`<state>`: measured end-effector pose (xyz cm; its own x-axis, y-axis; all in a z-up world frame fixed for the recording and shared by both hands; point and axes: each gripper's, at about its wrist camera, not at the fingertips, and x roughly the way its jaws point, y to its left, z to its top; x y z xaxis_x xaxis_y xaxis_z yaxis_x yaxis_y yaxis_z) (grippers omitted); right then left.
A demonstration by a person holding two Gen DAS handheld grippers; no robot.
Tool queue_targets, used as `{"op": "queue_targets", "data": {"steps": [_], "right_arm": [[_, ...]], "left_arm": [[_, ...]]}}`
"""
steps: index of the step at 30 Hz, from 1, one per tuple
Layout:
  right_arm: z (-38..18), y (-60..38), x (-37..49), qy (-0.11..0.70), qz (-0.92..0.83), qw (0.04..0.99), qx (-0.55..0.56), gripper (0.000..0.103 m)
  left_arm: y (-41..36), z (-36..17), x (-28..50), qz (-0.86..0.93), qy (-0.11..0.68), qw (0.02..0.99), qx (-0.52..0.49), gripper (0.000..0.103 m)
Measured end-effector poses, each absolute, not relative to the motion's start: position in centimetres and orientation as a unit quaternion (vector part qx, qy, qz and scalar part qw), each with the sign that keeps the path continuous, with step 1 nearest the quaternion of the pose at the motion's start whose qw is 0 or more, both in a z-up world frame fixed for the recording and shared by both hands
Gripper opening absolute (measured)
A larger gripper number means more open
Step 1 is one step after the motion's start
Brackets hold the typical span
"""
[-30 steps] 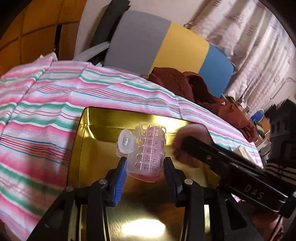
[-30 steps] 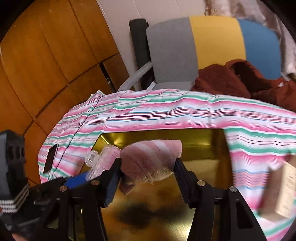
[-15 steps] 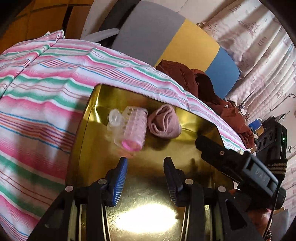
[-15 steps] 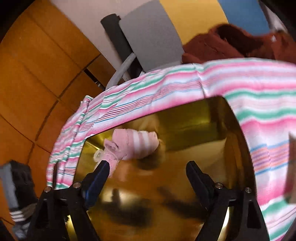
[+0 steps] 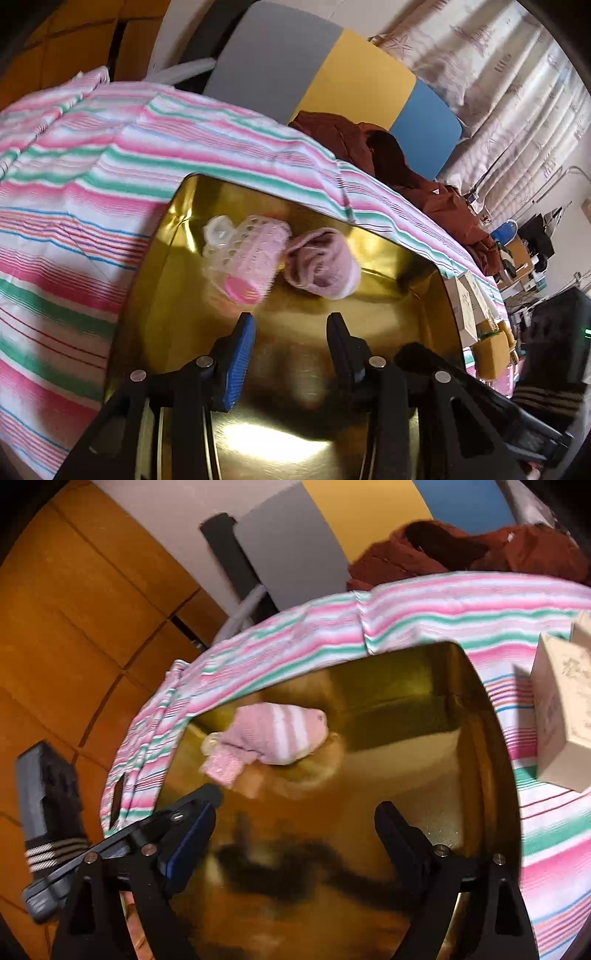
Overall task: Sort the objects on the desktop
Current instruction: 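Grasp the pink hair roller with right tool while left tool returns to objects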
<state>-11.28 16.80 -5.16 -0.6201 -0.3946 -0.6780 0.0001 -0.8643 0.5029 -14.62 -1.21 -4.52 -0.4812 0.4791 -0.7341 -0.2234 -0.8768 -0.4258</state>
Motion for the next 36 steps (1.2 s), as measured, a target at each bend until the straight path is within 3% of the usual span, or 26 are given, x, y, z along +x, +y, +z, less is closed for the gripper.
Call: {"op": "queue_targets", "data": {"steps": [2, 4, 9, 14, 17, 20, 22, 29, 33, 36], "right_arm": [[-3.5, 17.0, -9.9, -0.221, -0.883, 0.123, 0.396, 0.092], [-0.9, 17.5, -7.7, -0.178, -0.913, 0.107, 0.350, 0.102], [4.5, 20.3, -0.4, -0.078, -0.973, 0.054, 0.209, 0.103], [5.1, 23.6, 6.3, 0.009, -0.991, -0.104, 0.088, 0.103], [2.7, 26.6, 7.0, -0.009, -0.980, -0.129, 0.153, 0.103], [-1.2, 30.9, 7.0, -0.126, -0.952, -0.092, 0.262, 0.103], [-3.6, 32.9, 7.8, -0.165, -0.937, -0.120, 0.284, 0.103], [-5.1, 34.6, 9.7, -0.105, -0.943, -0.178, 0.261, 0.103], [-5.1, 37.5, 11.0, -0.149, -0.937, -0.197, 0.246, 0.102], [-4.6, 39.1, 11.6, -0.136, -0.935, -0.220, 0.243, 0.096]], "left_arm": [[-0.3, -3.1, -13.5, 0.860, -0.129, 0.213, -0.445, 0.040], [0.5, -1.6, -12.3, 0.870, -0.121, 0.219, -0.424, 0.040], [3.5, 2.0, -8.1, 0.894, -0.101, 0.245, -0.362, 0.041], [7.6, 3.6, -4.5, 0.899, -0.076, 0.283, -0.324, 0.042], [10.2, 3.1, -3.0, 0.893, -0.063, 0.303, -0.325, 0.042], [12.7, 2.3, -2.1, 0.886, -0.045, 0.314, -0.339, 0.042], [14.2, 1.7, -1.8, 0.878, -0.035, 0.319, -0.354, 0.042], [19.1, 0.2, 0.1, 0.854, 0.001, 0.357, -0.378, 0.042], [22.7, -0.7, 0.8, 0.834, 0.021, 0.387, -0.392, 0.042], [25.0, -1.5, 0.6, 0.819, 0.026, 0.402, -0.408, 0.042]]}}
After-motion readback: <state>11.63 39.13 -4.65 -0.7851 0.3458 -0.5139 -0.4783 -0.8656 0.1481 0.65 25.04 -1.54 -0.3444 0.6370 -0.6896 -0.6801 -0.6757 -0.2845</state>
